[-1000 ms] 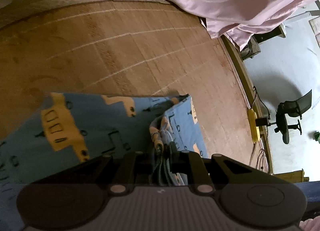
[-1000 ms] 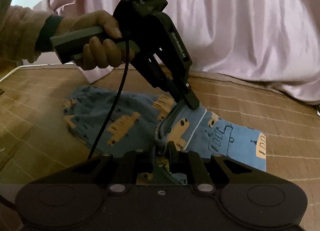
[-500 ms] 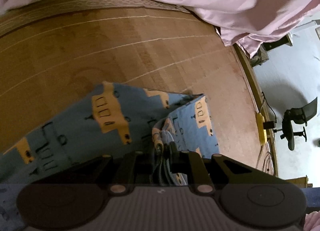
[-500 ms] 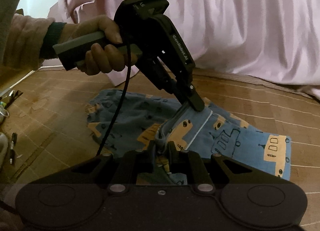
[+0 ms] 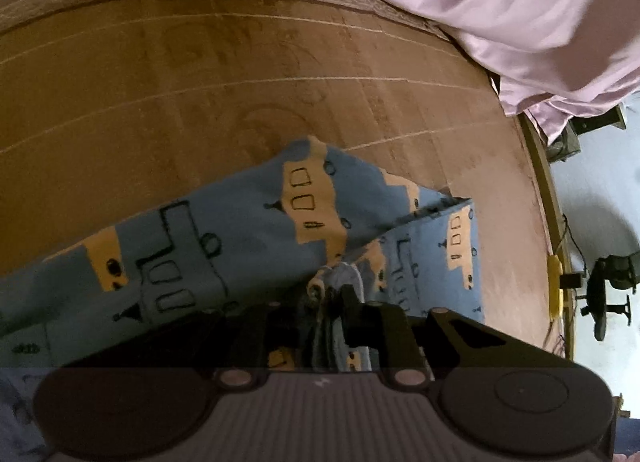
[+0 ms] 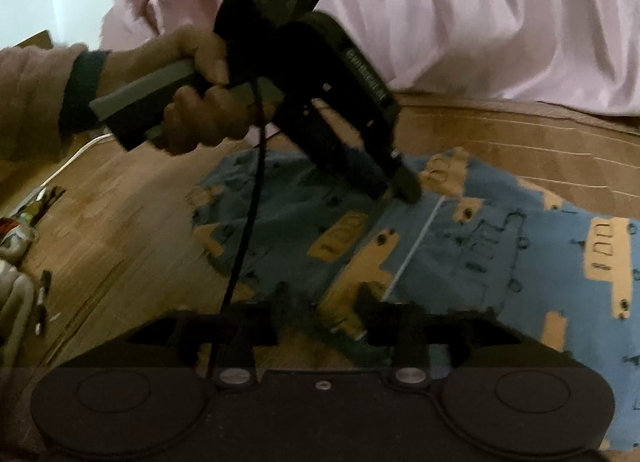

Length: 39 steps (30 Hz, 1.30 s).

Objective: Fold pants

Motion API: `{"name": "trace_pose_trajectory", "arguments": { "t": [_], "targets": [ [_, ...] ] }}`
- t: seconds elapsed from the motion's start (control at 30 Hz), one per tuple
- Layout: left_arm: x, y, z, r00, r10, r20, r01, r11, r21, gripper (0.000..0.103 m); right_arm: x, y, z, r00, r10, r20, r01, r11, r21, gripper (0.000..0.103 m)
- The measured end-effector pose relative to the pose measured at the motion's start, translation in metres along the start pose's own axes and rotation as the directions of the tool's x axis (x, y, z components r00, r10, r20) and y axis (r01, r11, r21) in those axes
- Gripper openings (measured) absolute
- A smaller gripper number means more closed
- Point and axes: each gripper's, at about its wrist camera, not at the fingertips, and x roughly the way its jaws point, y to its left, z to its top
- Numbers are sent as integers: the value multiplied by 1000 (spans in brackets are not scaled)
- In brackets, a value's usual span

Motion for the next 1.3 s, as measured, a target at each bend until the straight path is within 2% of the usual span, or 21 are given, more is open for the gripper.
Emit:
{"name": "trace_pose_trajectory", "arguments": {
  "t": [0.03, 0.1, 0.17, 0.27, 0.33, 0.37, 0.4, 0.47, 0.57, 0.6, 0.67, 0.73, 0.77, 0.87, 0.93, 0.97, 1.03, 1.13, 1.17, 1.27, 1.3],
  "targets": [
    [-3, -2, -2, 1000, 18, 13, -18, 1000, 9, 27, -2, 2, -1, 1000, 15, 4, -15, 1000, -12, 64],
    [-11, -6, -6, 996, 65, 59, -67, 997, 33, 39, -8, 4, 2, 999, 21, 28, -20, 999, -36, 65],
    [-20, -11, -10, 989, 114, 98, -120, 992, 50, 46, -12, 1, 6, 998, -3, 61, 6, 999, -45, 64],
    [-34, -17, -20, 973, 169, 158, -179, 983, 49, 53, -9, -8, 11, 992, -99, 73, 101, 995, -23, 60],
    [-46, -18, -31, 954, 207, 216, -217, 976, 25, 59, -3, -7, 10, 976, -193, 98, 199, 978, -57, 60],
    [-53, -17, -38, 940, 227, 257, -236, 972, 6, 63, 0, -6, 9, 967, -230, 108, 239, 968, -76, 63],
    [-60, -16, -45, 921, 250, 299, -256, 966, -18, 68, 4, -4, 8, 959, -260, 112, 271, 958, -95, 67],
    [-74, -12, -61, 880, 291, 376, -285, 956, -75, 77, 12, -2, 4, 953, -289, 85, 299, 945, -135, 83],
    [-96, -8, -84, 815, 367, 449, -336, 930, -151, 94, 18, -2, -8, 945, -311, 105, 324, 936, -139, 90],
    [-102, -7, -93, 790, 396, 469, -365, 917, -159, 97, 19, -2, -10, 939, -322, 118, 336, 932, -134, 92],
    [-116, -3, -113, 727, 460, 510, -422, 885, -197, 100, 18, -2, -12, 932, -328, 152, 349, 927, -138, 95],
    [-128, 2, -134, 669, 504, 547, -437, 861, -258, 103, 11, -1, -15, 924, -336, 181, 362, 922, -138, 96],
    [-133, 5, -146, 649, 521, 555, -433, 852, -294, 103, 5, -1, -16, 920, -339, 196, 368, 920, -133, 99],
    [-137, 17, -177, 621, 528, 579, -385, 850, -361, 103, -16, 1, -22, 920, -311, 239, 344, 932, -110, 102],
    [-132, 29, -197, 599, 519, 610, -334, 854, -398, 103, -20, 1, -25, 925, -298, 237, 329, 939, -103, 102],
    [-127, 35, -203, 593, 510, 622, -307, 858, -411, 102, -20, 2, -24, 926, -297, 231, 328, 939, -106, 102],
    [-116, 47, -208, 600, 500, 625, -260, 860, -438, 98, -21, 5, -24, 928, -289, 237, 323, 939, -119, 102],
    [-106, 66, -207, 627, 479, 614, -167, 853, -495, 89, -19, 5, -22, 926, -273, 262, 314, 940, -129, 102],
    [-105, 72, -204, 626, 476, 617, -143, 848, -510, 84, -17, 4, -21, 925, -271, 266, 312, 942, -126, 102],
    [-105, 81, -197, 608, 475, 636, -119, 846, -519, 77, -10, 1, -19, 923, -275, 268, 316, 941, -124, 102],
    [-104, 83, -195, 608, 473, 638, -111, 846, -521, 71, -6, 0, -18, 924, -277, 262, 318, 939, -128, 102]
  ]
}}
